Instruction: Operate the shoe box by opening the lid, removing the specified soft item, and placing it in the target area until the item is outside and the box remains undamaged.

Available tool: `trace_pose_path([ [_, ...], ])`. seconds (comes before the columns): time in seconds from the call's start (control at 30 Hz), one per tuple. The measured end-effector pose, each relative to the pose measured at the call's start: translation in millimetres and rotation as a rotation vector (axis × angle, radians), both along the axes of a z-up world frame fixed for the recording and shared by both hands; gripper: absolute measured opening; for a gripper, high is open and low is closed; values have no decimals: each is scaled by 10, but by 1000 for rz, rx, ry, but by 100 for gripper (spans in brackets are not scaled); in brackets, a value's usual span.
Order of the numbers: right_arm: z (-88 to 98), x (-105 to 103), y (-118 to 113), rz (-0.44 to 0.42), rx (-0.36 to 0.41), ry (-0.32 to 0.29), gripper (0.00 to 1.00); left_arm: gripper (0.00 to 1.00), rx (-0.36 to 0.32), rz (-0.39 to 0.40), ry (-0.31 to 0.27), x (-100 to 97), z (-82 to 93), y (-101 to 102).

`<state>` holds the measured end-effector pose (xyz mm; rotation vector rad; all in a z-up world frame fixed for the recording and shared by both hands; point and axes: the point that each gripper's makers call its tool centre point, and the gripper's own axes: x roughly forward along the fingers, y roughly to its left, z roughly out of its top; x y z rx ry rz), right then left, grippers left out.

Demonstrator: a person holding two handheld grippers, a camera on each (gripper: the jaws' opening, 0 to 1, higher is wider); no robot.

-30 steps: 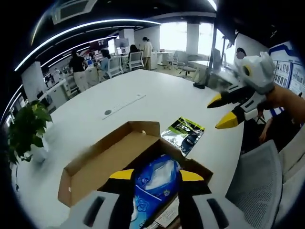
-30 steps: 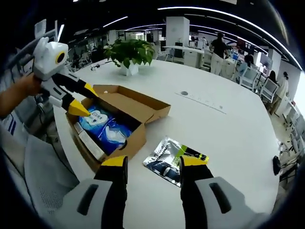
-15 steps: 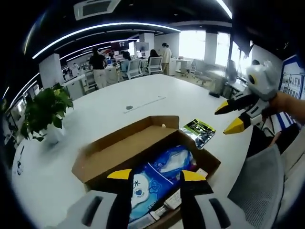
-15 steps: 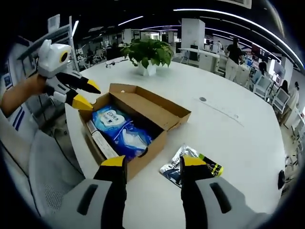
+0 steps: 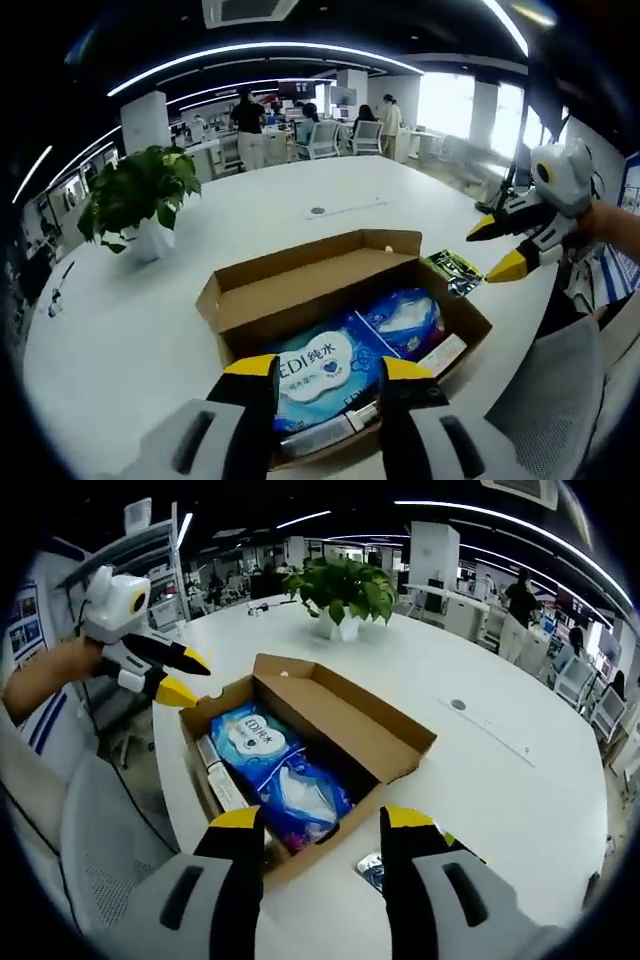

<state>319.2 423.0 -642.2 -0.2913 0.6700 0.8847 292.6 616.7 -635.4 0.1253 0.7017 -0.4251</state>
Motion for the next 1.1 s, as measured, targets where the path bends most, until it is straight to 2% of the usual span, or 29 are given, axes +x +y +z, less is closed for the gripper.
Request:
trace_pose_path([
  [0.17,-54,18,160,28,6,9,44,40,-2,51,16,-50,-100,201],
  [0.3,-114,32,305,41,19,34,44,40,-8,86,23,-81,-156,336],
  [0.37,-122,26,391,37,54,65,43,39,-4,101,26,-95,-183,396],
  [0.47,-140,45,450,39,61,71,42,38,-2,139,39,-125,-249,526],
  [0.8,-344,81,704,57,70,125,39,30,9,198,75,-211,-478,718],
  [1.1,-523,118,913,89,82,172,38,26,24,229,110,-232,-644,782],
])
